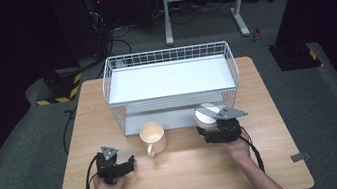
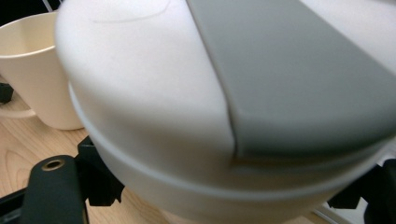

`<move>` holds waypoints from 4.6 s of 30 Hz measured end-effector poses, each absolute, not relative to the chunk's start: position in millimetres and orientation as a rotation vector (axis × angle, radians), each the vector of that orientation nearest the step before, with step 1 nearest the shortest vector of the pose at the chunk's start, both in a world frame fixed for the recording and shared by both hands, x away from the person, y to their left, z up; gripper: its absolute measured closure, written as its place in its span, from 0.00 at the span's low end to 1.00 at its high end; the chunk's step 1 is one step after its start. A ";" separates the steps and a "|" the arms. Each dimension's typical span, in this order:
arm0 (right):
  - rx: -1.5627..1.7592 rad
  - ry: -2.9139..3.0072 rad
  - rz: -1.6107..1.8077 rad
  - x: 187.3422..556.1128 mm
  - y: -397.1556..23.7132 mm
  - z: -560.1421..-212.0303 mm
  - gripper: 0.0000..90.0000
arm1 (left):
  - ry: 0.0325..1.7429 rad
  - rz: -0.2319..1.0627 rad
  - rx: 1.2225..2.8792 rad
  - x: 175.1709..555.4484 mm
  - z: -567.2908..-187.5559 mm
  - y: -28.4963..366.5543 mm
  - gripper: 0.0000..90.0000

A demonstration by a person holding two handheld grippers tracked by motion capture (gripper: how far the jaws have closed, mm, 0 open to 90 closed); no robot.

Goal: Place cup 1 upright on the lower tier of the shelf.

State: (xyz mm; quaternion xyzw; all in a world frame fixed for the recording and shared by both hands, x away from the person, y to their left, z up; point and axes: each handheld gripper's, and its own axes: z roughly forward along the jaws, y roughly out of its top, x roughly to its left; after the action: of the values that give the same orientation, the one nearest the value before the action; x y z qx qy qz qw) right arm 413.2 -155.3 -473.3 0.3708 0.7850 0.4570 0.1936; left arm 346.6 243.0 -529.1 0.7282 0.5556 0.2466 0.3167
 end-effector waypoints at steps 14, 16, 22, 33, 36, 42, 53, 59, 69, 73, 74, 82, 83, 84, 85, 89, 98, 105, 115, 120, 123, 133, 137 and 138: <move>1.080 2.198 1.222 432.2 -142.1 -476.7 0.21 | 1.463 0.649 1.917 346.6 -529.0 243.0 0.19; 1.078 2.197 1.218 434.0 -141.5 -477.4 0.21 | 1.463 0.649 1.917 346.6 -529.0 243.0 0.18; 1.099 2.192 1.179 442.3 -136.7 -478.8 0.21 | 1.463 0.649 1.918 346.6 -529.0 243.0 0.19; 1.105 2.170 1.180 449.2 -135.9 -485.0 0.21 | 1.463 0.649 1.917 346.6 -529.1 243.0 0.18; 1.097 2.156 1.181 451.6 -136.0 -486.5 0.21 | 1.463 0.649 1.918 346.6 -529.0 243.0 0.19; 1.108 2.159 1.166 456.7 -134.5 -485.4 0.21 | 1.463 0.649 1.918 346.6 -529.0 243.0 0.18; 1.110 2.132 1.173 466.0 -134.2 -487.7 0.21 | 1.462 0.650 1.918 346.6 -529.1 243.0 0.18; 1.105 2.145 1.185 466.8 -136.2 -487.6 0.21 | 1.463 0.649 1.918 346.6 -529.0 243.0 0.19; 1.132 2.171 1.149 464.6 -138.9 -490.5 0.16 | 1.463 0.650 1.917 346.6 -529.1 243.0 0.19; 1.142 2.177 1.146 461.3 -141.6 -494.2 0.17 | 1.463 0.650 1.917 346.6 -529.1 243.0 0.19; 1.147 2.177 1.145 460.0 -142.2 -494.9 0.17 | 1.463 0.649 1.918 346.6 -529.1 243.0 0.19; 1.157 2.173 1.142 448.7 -146.9 -499.0 0.25 | 1.463 0.650 1.918 346.6 -529.1 243.0 0.19; 1.144 2.174 1.143 448.2 -148.3 -499.6 0.26 | 1.463 0.650 1.918 346.5 -529.1 243.0 0.19; 1.162 2.172 1.141 446.9 -148.3 -499.8 0.26 | 1.463 0.649 1.918 346.6 -529.0 243.0 0.19; 1.169 2.171 1.144 445.6 -148.4 -499.9 0.27 | 1.463 0.650 1.918 346.6 -529.1 243.0 0.18; 1.144 2.166 1.131 444.6 -148.7 -499.3 0.28 | 1.463 0.650 1.918 346.6 -529.1 243.0 0.19; 1.192 2.152 1.116 446.9 -145.4 -498.9 0.32 | 1.462 0.651 1.918 346.6 -529.1 242.9 0.18; 1.231 2.126 1.113 451.1 -143.7 -500.7 0.36 | 1.463 0.651 1.917 346.6 -529.1 242.9 0.19; 1.283 2.105 1.087 460.4 -139.3 -500.8 0.38 | 1.463 0.650 1.917 346.6 -529.1 242.8 0.19; 1.286 2.095 1.073 464.3 -137.9 -499.7 0.43 | 1.462 0.651 1.918 346.6 -529.1 242.9 0.18; 1.293 2.083 1.071 465.5 -137.6 -500.8 0.46 | 1.463 0.651 1.917 346.6 -529.1 242.8 0.18; 1.311 2.075 1.043 470.0 -136.7 -506.1 0.51 | 1.464 0.650 1.917 346.6 -529.1 242.8 0.19; 1.314 2.066 1.036 471.5 -137.1 -507.4 0.54 | 1.463 0.651 1.917 346.6 -529.1 242.8 0.18; 1.314 2.066 1.034 471.7 -137.2 -507.7 0.54 | 1.463 0.651 1.917 346.6 -529.1 242.8 0.19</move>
State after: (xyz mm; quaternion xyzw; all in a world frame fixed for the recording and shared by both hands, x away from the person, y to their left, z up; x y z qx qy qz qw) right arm 471.7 -137.2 -507.7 0.4801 0.7546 0.3778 0.2395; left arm 346.6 242.8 -529.1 0.7282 0.5555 0.2472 0.3164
